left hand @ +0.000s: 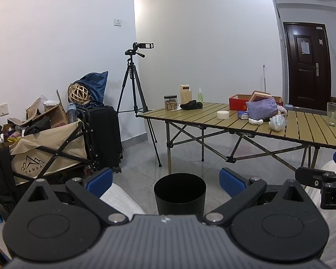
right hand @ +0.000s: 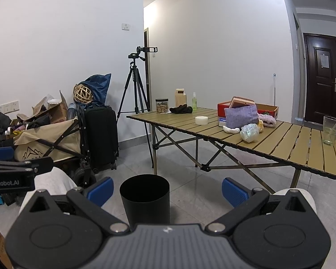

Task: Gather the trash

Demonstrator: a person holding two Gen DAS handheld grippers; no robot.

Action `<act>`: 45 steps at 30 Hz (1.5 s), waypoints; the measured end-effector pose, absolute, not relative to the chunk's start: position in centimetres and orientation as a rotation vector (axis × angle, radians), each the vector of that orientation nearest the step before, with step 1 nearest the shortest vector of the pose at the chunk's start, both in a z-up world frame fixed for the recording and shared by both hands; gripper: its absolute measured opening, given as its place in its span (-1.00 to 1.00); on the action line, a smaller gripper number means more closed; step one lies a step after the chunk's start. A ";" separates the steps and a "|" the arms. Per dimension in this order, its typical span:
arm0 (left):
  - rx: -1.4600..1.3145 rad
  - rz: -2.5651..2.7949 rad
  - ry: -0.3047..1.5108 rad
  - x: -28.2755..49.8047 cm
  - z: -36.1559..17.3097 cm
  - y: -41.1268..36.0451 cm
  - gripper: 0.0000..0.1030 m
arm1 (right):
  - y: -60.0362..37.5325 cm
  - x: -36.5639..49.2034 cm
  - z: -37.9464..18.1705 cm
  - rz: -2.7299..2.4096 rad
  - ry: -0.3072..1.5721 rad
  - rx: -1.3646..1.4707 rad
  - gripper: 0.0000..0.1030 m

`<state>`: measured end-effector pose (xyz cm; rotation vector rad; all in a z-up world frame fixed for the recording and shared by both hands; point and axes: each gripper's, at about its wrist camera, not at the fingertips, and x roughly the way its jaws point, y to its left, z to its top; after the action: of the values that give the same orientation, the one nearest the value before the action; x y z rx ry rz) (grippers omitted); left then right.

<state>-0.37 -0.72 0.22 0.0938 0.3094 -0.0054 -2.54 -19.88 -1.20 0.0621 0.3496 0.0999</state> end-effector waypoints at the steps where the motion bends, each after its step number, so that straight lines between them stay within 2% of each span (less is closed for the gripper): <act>1: 0.094 -0.006 0.309 -0.3 0.2 -0.7 1.00 | -19.9 -2.5 -1.2 0.101 0.350 0.062 1.00; 16: 0.100 -0.008 0.323 0.7 -0.3 -0.9 1.00 | -19.9 -1.8 -1.4 0.100 0.364 0.066 1.00; 26: 0.142 -0.012 0.285 4.8 -0.1 -1.6 1.00 | -22.4 1.1 -1.7 0.051 0.357 0.117 1.00; 31: 0.226 -0.025 0.231 9.3 0.1 -3.7 1.00 | -25.7 4.1 -1.6 -0.024 0.345 0.128 1.00; 36: 0.161 -0.124 0.270 16.5 0.4 -5.4 1.00 | -29.6 9.5 -1.7 -0.101 0.322 0.142 1.00; 43: 0.134 -0.334 0.317 28.0 -0.6 -10.8 1.00 | -35.1 20.4 -2.8 -0.171 0.316 0.139 1.00; 45: 0.113 -0.406 0.363 32.1 -1.2 -13.2 0.94 | -36.6 23.8 -3.0 -0.179 0.310 0.156 0.97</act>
<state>32.06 -13.20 -1.16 0.1133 0.3635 -0.4061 23.80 -36.56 -2.95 0.1558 0.3096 -0.1795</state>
